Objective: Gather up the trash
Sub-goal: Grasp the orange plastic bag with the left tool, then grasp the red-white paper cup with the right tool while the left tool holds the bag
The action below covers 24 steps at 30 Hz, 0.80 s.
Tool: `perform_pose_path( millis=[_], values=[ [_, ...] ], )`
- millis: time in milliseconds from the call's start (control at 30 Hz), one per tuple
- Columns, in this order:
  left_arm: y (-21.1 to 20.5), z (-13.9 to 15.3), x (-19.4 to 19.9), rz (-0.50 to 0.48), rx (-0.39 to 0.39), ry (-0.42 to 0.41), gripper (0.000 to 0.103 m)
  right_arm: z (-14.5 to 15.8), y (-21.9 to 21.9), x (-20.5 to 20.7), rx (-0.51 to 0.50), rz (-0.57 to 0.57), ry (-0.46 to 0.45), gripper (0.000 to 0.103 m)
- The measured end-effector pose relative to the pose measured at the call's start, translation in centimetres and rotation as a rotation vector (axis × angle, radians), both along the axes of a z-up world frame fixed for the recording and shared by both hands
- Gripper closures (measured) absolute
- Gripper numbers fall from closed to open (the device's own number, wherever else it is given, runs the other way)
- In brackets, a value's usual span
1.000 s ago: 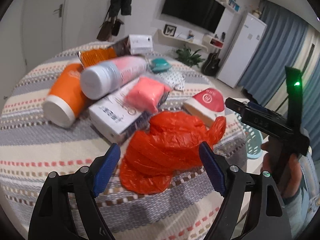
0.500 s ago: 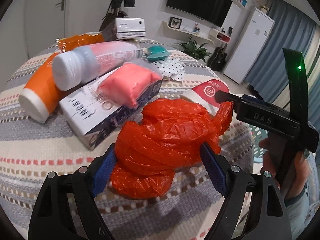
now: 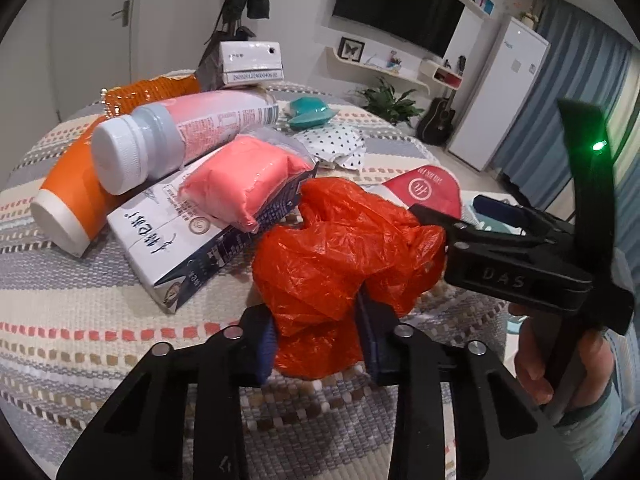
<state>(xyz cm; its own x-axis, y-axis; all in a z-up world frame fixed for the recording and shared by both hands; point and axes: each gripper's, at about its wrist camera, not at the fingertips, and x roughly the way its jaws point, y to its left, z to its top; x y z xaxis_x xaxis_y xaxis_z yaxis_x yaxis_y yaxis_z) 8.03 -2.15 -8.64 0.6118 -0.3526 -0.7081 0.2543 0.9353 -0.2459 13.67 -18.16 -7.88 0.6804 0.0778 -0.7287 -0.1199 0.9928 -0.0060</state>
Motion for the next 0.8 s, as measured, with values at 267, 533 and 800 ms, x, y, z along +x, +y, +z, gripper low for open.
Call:
perform_pose_path(
  millis=[267, 533, 800],
  values=[
    [1.8, 2.0, -2.9, -0.008, -0.003, -0.061, 0.075, -0.1, 0.5, -1.1, -0.078, 0.047, -0.010, 0.010],
    [3.3, 3.1, -3.9, 0.020, -0.002, -0.079, 0.076, -0.6, 2.5, -0.2, -0.118, 0.062, -0.008, 0.033],
    [1.2, 5.7, -3.7, -0.040, 0.009, -0.143, 0.077, 0.9, -0.6, -0.5, -0.039, 0.007, -0.020, 0.082]
  ],
)
